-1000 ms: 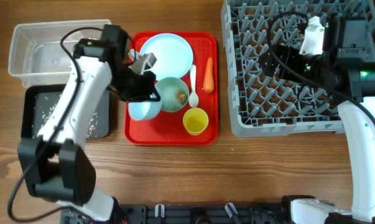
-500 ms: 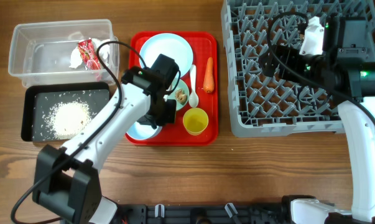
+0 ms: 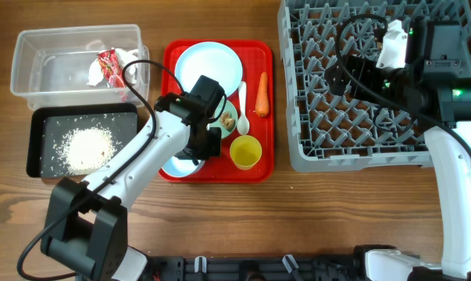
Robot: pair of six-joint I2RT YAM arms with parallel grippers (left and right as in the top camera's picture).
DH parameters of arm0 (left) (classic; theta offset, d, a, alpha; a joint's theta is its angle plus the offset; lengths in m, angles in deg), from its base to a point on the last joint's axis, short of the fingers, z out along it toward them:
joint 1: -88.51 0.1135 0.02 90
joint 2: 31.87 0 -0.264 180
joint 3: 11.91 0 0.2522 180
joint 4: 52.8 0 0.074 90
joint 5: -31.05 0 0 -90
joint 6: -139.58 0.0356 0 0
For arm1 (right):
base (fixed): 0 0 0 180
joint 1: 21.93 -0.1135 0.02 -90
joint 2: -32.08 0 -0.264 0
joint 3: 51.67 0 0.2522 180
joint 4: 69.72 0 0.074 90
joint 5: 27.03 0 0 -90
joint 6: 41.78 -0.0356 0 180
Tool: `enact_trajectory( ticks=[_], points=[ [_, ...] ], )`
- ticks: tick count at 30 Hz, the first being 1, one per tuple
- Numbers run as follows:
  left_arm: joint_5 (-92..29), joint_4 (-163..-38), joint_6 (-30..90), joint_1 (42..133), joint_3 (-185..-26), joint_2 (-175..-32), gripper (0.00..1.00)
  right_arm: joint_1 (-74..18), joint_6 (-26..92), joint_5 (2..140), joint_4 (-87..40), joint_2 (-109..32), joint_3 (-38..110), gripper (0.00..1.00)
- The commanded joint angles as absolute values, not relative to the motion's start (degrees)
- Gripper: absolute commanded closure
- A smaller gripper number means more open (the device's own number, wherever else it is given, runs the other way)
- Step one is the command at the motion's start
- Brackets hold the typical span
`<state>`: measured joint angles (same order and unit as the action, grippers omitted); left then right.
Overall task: Sort waste into correct bins and load items into the dishwasher rack
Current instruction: 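Return the light-blue bowl to the red tray and release it, then grasp the green bowl with food scraps using the left gripper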
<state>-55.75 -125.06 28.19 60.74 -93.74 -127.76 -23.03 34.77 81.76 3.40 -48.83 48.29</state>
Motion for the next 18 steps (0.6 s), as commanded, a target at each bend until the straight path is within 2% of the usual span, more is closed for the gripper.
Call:
enact_trajectory(
  ticks=[1,2,6,13,14,15,17,18],
  points=[
    [-56.5,-125.2,27.5,60.5,-93.4,-127.5,0.85,-23.4,34.6,80.9,3.2,-49.1,49.0,0.00],
    [-56.5,-125.2,27.5,60.5,-93.4,-127.5,0.78,-23.4,34.6,80.9,3.2,-49.1,49.0,0.00],
    [-56.5,-125.0,27.5,60.5,-93.4,-127.5,0.70,-23.4,34.6,80.9,3.2,-49.1,49.0,0.00],
    [-56.5,-122.0,29.7,60.6,-96.6,-127.4,0.69,-23.4,34.6,80.9,2.8,-49.1,49.0,0.00],
    [-56.5,-121.2,31.5,60.6,-98.8,-127.4,0.63,-23.4,34.6,80.9,2.6,-49.1,49.0,0.00],
    [-57.4,-119.0,34.5,60.5,-101.5,-127.4,0.49,-23.4,34.6,80.9,2.5,-49.1,49.0,0.00],
    [-59.1,-113.1,36.0,60.6,-102.6,-127.4,0.40,-23.4,34.5,81.0,2.5,-49.1,49.0,0.00],
    [-59.0,-109.0,36.5,60.7,-102.6,-127.6,0.39,-23.4,34.6,80.9,2.6,-49.1,49.0,0.00]
  ],
)
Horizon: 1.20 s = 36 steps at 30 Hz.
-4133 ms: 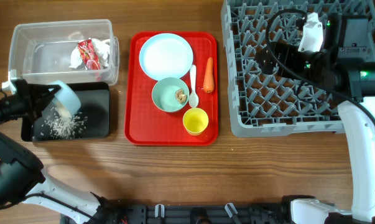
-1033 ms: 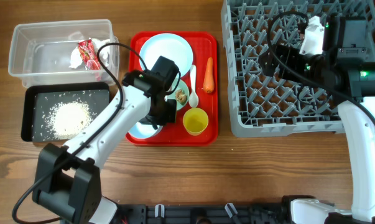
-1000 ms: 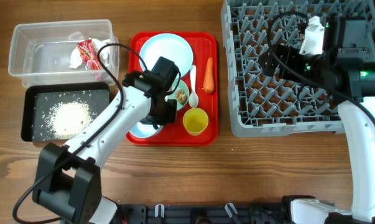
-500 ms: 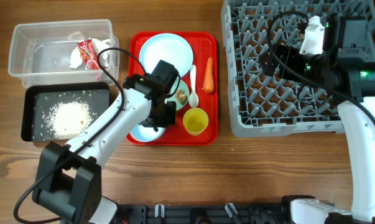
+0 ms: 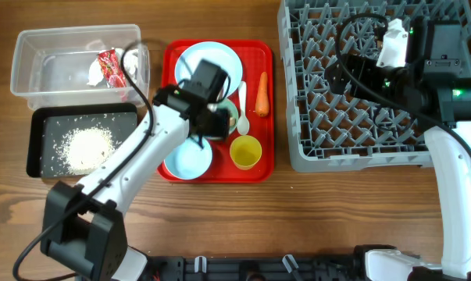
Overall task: Sort waste into correct bins and load items into the dishwasher rack
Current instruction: 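Grasp the green bowl with food scraps using the left gripper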
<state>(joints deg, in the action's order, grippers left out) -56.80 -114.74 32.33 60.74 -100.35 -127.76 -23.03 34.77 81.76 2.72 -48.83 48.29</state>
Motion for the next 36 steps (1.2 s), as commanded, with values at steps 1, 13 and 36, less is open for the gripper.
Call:
enact_trajectory(
  ticks=[1,13,36],
  points=[
    [-58.9,-107.0,37.2,60.7,-102.6,-128.1,0.39,-23.4,34.5,80.9,2.8,-49.1,49.0,0.00],
    [-58.0,-109.7,35.6,66.5,-102.6,-133.7,0.62,-23.4,34.6,80.9,3.0,-49.1,49.0,0.00],
    [-50.5,-103.7,44.9,60.2,-102.6,-142.4,0.63,-23.4,34.5,80.8,2.8,-49.1,49.0,0.00]
  ],
)
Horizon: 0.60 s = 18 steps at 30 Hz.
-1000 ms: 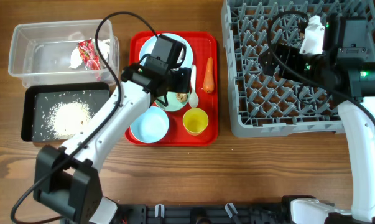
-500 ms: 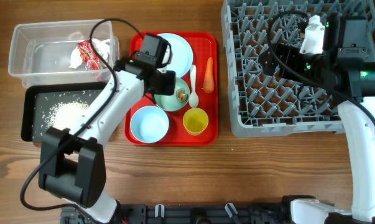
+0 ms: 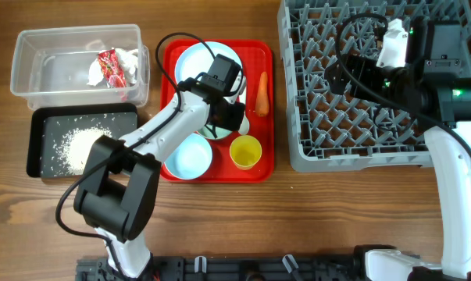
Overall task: Sort waste into correct bins and load items into the dishwasher rack
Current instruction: 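Grasp the green bowl with food scraps using the left gripper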
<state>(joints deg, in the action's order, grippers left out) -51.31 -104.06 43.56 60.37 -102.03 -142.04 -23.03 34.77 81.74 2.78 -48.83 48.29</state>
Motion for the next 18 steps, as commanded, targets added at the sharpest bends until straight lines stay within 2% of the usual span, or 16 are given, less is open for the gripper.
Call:
enact_trajectory(
  ticks=[1,12,18],
  points=[
    [-50.5,-103.7,44.8,60.2,-102.6,-142.4,0.63,-23.4,34.5,80.8,2.8,-49.1,49.0,0.00],
    [-51.6,-101.4,46.4,57.5,-102.6,-144.7,0.66,-23.4,34.5,80.8,2.9,-49.1,49.0,0.00],
    [-51.6,-101.0,46.4,57.5,-102.6,-147.1,0.70,-23.4,34.5,80.8,3.2,-49.1,49.0,0.00]
  ],
)
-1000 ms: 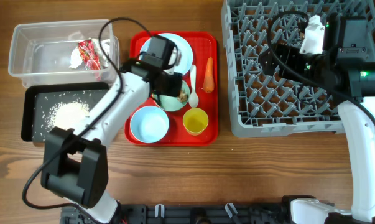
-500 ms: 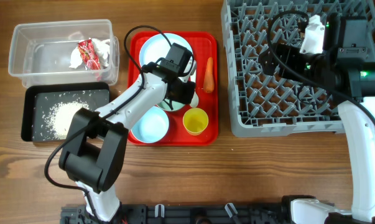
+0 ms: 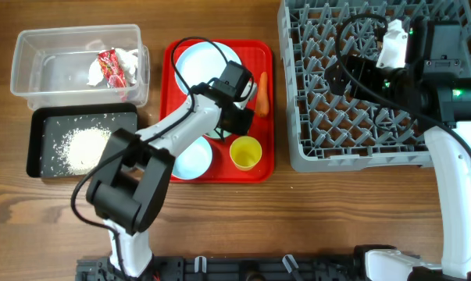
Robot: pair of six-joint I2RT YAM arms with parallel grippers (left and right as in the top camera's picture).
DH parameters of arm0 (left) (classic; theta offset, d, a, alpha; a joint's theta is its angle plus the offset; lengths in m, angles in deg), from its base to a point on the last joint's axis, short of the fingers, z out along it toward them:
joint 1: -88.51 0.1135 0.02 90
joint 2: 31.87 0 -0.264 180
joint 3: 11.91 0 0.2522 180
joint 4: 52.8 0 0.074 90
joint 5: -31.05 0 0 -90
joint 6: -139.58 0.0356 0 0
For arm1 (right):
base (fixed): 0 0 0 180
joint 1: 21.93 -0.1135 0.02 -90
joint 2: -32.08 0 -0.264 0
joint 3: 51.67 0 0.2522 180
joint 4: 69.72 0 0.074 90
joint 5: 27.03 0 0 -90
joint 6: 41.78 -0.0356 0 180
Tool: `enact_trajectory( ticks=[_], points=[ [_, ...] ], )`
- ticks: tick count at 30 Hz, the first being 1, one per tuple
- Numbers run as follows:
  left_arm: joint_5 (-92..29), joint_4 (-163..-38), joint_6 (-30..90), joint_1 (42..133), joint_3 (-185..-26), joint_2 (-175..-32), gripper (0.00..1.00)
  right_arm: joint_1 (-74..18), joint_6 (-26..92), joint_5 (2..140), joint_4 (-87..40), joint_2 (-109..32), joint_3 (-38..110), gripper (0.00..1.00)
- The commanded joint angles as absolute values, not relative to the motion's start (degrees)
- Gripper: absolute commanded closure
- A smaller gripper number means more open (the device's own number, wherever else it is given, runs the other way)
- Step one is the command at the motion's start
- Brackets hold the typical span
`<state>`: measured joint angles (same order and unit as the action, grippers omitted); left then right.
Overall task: Sort waste into correct bins and load items into the dishwasher rack
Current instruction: 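Grasp the green bowl with food scraps using the left gripper, then tip the green bowl over the black tray to dump the scraps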
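Note:
A red tray (image 3: 173, 55) holds a large pale blue plate (image 3: 200, 62), a small blue bowl (image 3: 192, 158), a yellow cup (image 3: 245, 151) and a carrot (image 3: 262, 92). My left gripper (image 3: 241, 117) hangs low over the tray's middle right, just left of the carrot and above the cup. It covers the spot between plate and cup, and its jaws do not show from above. The grey dishwasher rack (image 3: 313, 148) stands at the right. My right gripper (image 3: 334, 78) hovers over the rack; its fingers are too dark to read.
A clear plastic bin (image 3: 40, 82) with wrappers (image 3: 110, 66) stands at the back left. In front of it lies a black tray (image 3: 44, 148) with a heap of rice (image 3: 85, 147). My left arm lies slanted across the red tray's left half.
My left gripper has shifted a little to the right, closer to the carrot, and the arm's elbow has swung in. The right arm and everything on the tray look unchanged.
At first my left gripper was over the small blue bowl at the tray's front. Then it stood over the green bowl with scraps beside the white spoon. After that it was further right, and now it covers the spoon and green bowl. The right arm stayed over the rack.

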<state>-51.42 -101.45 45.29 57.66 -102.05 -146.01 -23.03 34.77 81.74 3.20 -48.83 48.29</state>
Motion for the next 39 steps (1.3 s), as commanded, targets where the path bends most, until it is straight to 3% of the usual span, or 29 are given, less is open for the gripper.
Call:
enact_trajectory(
  ticks=[1,3,6,15,25,33,39],
  points=[
    [-51.6,-100.7,46.4,57.6,-102.6,-147.1,0.71,-23.4,34.5,80.8,3.2,-49.1,49.0,0.00],
    [-51.6,-100.4,46.4,57.8,-102.6,-147.0,0.75,-23.4,34.5,80.8,3.2,-49.1,49.0,0.00],
    [-51.6,-100.4,45.7,58.3,-102.6,-146.5,0.96,-23.4,34.5,80.8,3.2,-49.1,49.0,0.00],
    [-51.8,-101.3,38.2,63.8,-102.9,-136.0,0.96,-23.4,34.6,80.8,3.2,-49.1,49.0,0.00],
    [-41.6,-108.9,32.3,72.2,-102.9,-119.6,0.96,-23.4,34.6,80.7,3.2,-49.1,49.0,0.00],
    [-33.7,-131.0,37.1,94.8,-102.7,-115.3,0.96,-23.4,34.6,80.8,2.5,-49.1,49.0,0.00],
    [-28.5,-135.0,49.1,112.1,-102.1,-115.7,0.96,-23.4,34.5,80.8,1.3,-49.1,49.0,0.00]
  ],
)
